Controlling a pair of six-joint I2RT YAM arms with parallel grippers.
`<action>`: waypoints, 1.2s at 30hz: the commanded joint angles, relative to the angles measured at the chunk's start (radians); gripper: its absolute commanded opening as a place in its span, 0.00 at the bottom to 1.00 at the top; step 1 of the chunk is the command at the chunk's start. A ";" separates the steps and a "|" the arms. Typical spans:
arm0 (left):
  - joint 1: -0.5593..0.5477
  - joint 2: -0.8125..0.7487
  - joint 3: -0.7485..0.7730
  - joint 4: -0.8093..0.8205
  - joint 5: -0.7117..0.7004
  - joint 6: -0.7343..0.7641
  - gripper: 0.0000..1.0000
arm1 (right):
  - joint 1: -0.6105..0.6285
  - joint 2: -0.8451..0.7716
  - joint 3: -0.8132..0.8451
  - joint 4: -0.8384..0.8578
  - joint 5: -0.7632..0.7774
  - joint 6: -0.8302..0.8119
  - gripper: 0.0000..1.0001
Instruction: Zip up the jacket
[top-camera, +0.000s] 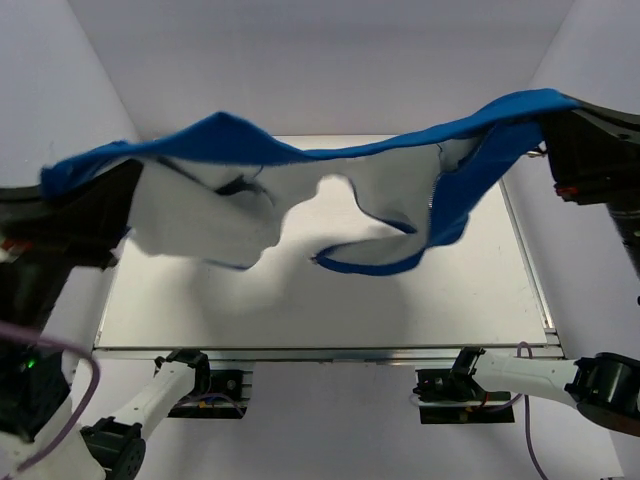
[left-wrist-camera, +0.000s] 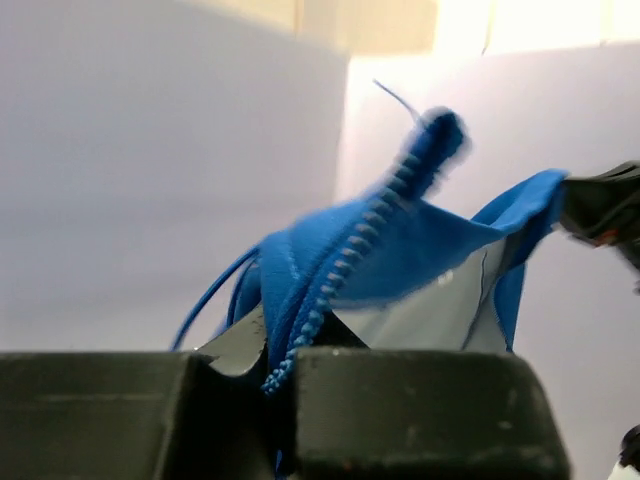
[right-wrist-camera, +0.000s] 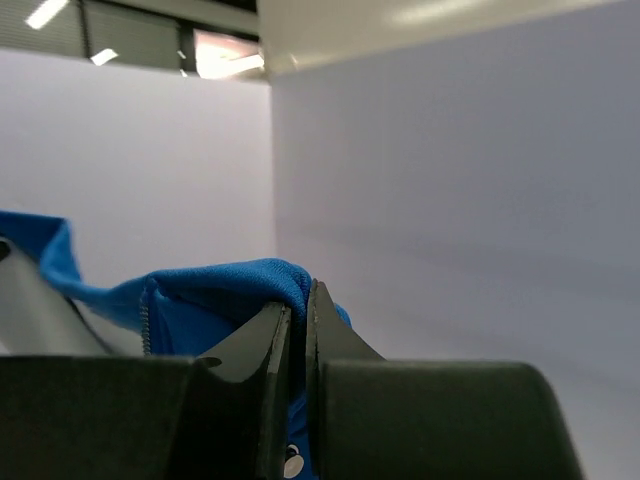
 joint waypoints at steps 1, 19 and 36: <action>0.015 0.070 0.092 -0.044 0.008 -0.017 0.00 | 0.004 0.011 0.044 0.146 -0.095 -0.004 0.00; 0.066 0.528 -0.181 0.019 -0.250 -0.051 0.00 | -0.366 0.533 -0.040 0.257 0.349 0.014 0.00; 0.072 1.393 0.303 -0.176 -0.278 -0.017 0.98 | -0.599 1.066 0.007 0.111 -0.101 0.265 0.89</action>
